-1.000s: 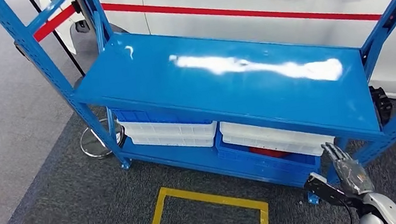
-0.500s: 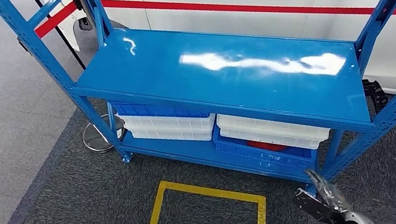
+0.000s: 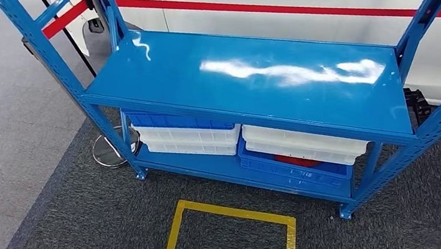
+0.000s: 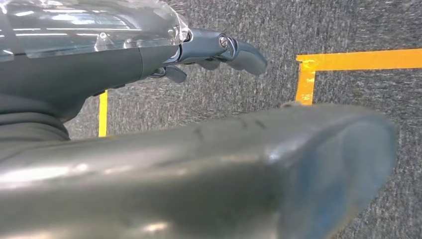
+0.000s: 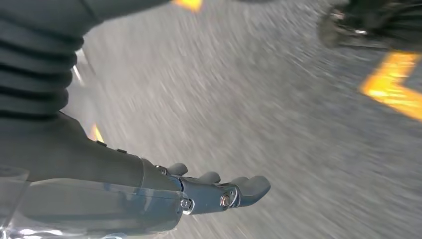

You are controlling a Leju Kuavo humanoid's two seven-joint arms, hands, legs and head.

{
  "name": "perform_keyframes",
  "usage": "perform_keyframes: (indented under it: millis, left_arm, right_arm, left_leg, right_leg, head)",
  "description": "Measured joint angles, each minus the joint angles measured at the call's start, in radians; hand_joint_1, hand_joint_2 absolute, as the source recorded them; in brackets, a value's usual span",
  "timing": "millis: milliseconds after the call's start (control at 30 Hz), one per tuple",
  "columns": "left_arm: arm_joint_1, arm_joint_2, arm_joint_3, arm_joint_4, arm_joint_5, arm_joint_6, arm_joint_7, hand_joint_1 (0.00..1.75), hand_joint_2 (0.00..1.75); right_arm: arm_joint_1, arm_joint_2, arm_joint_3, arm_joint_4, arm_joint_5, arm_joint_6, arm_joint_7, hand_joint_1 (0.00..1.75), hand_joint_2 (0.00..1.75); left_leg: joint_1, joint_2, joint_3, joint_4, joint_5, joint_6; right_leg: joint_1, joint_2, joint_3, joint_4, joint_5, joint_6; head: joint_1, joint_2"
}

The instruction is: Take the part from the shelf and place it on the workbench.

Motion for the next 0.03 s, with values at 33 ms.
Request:
perform_keyframes:
  millis: [33]
  left_arm:
    - [0.000, 0.000, 0.000, 0.000, 0.003, 0.003, 0.004, 0.00, 0.00]
  right_arm:
    - [0.006, 0.004, -0.009, 0.006, -0.008, 0.000, 0.009, 0.00, 1.75]
  left_leg:
    - [-0.001, 0.000, -0.001, 0.003, -0.002, -0.003]
  right_leg:
    - [0.002, 0.002, 0.000, 0.000, 0.002, -0.005]
  head:
    - [0.000, 0.000]
